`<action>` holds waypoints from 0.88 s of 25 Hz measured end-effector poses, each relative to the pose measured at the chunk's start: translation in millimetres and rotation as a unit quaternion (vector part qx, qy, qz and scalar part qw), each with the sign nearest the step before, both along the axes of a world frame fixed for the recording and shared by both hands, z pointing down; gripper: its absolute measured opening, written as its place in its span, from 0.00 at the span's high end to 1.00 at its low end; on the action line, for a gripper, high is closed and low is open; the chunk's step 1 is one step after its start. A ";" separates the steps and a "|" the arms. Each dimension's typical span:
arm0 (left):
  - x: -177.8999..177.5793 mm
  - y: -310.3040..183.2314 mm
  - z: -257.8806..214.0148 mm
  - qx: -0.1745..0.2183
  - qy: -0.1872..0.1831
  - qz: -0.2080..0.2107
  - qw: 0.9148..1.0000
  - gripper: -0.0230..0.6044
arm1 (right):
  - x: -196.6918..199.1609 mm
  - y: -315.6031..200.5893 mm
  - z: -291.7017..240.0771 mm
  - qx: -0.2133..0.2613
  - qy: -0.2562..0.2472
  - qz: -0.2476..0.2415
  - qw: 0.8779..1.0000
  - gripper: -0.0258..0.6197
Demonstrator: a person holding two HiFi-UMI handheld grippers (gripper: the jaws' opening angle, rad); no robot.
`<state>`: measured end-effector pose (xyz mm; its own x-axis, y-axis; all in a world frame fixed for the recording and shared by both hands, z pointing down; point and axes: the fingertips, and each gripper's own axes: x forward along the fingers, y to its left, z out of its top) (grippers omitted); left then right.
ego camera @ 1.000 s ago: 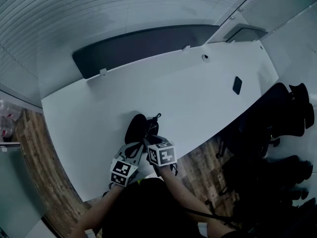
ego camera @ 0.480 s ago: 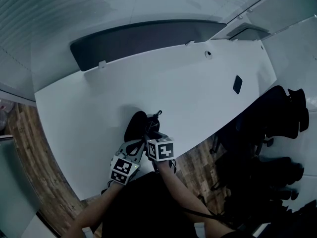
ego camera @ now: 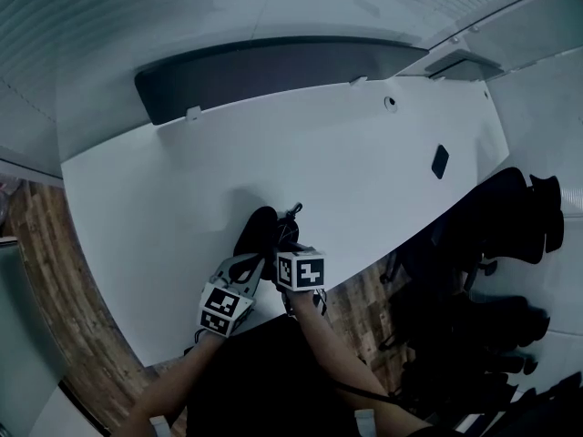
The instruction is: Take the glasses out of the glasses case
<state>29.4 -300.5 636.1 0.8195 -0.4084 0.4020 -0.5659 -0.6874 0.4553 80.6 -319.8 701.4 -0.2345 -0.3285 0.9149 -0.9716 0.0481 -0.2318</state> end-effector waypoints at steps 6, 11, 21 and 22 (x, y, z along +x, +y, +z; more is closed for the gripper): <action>-4.9 -10.3 0.0 0.002 0.008 -0.015 1.000 0.95 | 1.8 -3.1 1.2 0.011 0.003 -0.002 1.000 0.82; -5.3 -11.4 1.4 0.002 0.004 -0.018 1.000 0.95 | 4.9 -4.4 -0.3 0.018 -0.023 0.026 0.999 0.84; -3.6 -5.1 -0.5 0.011 -0.005 -0.010 1.000 0.95 | 1.3 -8.0 -4.2 0.036 -0.039 0.022 0.998 0.94; -3.5 -4.2 -1.2 0.012 -0.006 -0.010 1.000 0.95 | 0.8 -7.4 -4.3 0.037 -0.042 0.021 0.998 0.94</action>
<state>25.8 -304.7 634.9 0.8063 -0.4334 0.4025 -0.5847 -0.6870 0.4315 81.4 -327.2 697.1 -0.2934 -0.4063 0.8654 -0.9506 0.0282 -0.3090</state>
